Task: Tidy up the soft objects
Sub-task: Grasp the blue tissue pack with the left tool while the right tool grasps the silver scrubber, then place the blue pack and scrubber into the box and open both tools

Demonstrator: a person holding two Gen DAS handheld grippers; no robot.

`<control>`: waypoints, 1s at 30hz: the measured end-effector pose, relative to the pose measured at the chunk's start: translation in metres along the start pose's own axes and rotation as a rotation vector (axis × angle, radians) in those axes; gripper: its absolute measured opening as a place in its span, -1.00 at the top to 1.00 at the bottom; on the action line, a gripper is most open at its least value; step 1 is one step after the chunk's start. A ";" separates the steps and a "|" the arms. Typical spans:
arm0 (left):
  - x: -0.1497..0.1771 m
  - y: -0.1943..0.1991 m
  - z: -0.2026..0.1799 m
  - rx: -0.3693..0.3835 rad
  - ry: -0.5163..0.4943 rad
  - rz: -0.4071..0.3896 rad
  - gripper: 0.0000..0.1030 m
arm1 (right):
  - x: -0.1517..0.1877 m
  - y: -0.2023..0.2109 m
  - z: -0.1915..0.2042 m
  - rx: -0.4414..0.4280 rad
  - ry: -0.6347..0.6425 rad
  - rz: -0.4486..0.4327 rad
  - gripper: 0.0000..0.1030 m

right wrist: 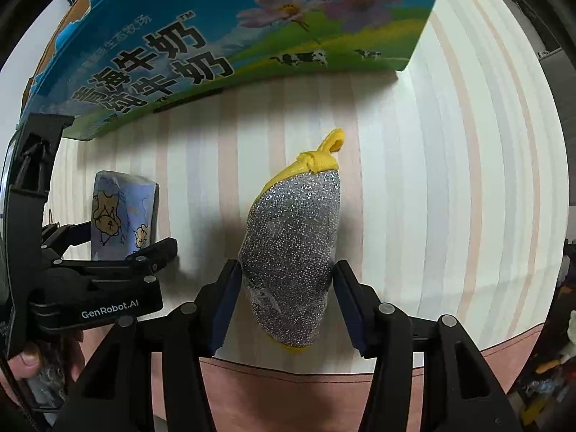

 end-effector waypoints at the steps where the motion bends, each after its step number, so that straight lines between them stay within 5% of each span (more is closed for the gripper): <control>1: 0.002 0.001 -0.003 -0.008 -0.005 -0.011 -0.83 | 0.000 -0.001 0.001 0.001 -0.002 0.002 -0.10; 6: 0.016 0.022 -0.006 -0.016 -0.041 -0.032 -0.30 | -0.004 -0.008 0.003 0.007 -0.006 0.011 -0.10; 30: 0.009 0.056 -0.034 -0.037 -0.065 -0.054 0.16 | -0.007 -0.020 -0.006 -0.015 -0.024 0.004 -0.07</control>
Point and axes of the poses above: each gripper's, at about its wrist camera, not at the fingertips, and y roughly against the way its jaws point, z to its left, x to its underside, the point moved 3 cm from there along -y, roughly the way its jaws point, and after that the axes turned 10 degrees about x, right-handed, at the moved point
